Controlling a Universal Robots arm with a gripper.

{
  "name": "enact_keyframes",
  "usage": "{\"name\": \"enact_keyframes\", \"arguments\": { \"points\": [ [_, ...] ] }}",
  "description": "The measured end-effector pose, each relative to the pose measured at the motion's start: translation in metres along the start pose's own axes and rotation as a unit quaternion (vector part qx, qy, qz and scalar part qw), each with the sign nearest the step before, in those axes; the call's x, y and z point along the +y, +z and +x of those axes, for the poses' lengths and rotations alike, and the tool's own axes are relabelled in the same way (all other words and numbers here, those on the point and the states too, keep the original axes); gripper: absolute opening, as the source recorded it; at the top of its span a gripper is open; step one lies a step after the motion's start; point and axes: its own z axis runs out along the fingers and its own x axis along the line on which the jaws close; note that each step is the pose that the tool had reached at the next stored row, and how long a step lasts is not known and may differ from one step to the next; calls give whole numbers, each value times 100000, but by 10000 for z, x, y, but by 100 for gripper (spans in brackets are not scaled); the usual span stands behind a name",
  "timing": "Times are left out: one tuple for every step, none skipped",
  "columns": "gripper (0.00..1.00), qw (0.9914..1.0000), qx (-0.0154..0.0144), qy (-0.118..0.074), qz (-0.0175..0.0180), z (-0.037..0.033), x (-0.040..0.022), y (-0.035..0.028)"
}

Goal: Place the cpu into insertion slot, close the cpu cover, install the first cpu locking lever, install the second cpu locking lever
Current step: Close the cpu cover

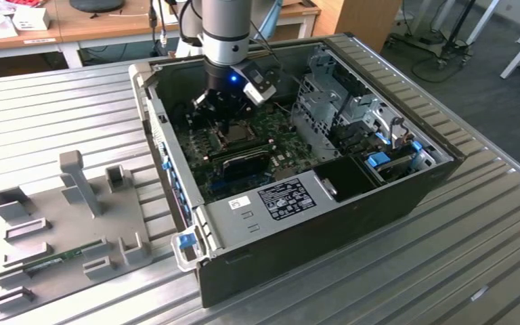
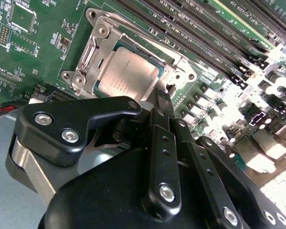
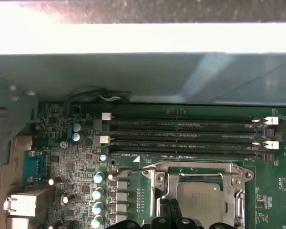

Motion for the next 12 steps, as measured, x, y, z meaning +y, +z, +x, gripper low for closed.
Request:
{"name": "enact_keyframes", "arguments": {
  "points": [
    [11,100000,1,-1,39,2,3,1],
    [11,100000,0,-1,72,4,4,2],
    [11,100000,-3,-2,96,7,4,5],
    [11,100000,-4,-1,125,9,4,9],
    [11,100000,2,-5,144,10,4,14],
    [11,100000,-1,-8,147,12,4,21],
    [11,100000,-2,-9,147,13,4,27],
    [11,100000,-2,-5,147,13,4,33],
    [11,100000,5,-3,157,14,4,34],
    [11,100000,6,-3,160,14,4,34],
    [11,100000,10,-2,162,14,4,34],
    [11,100000,6,-1,157,14,4,35]
  ]
}}
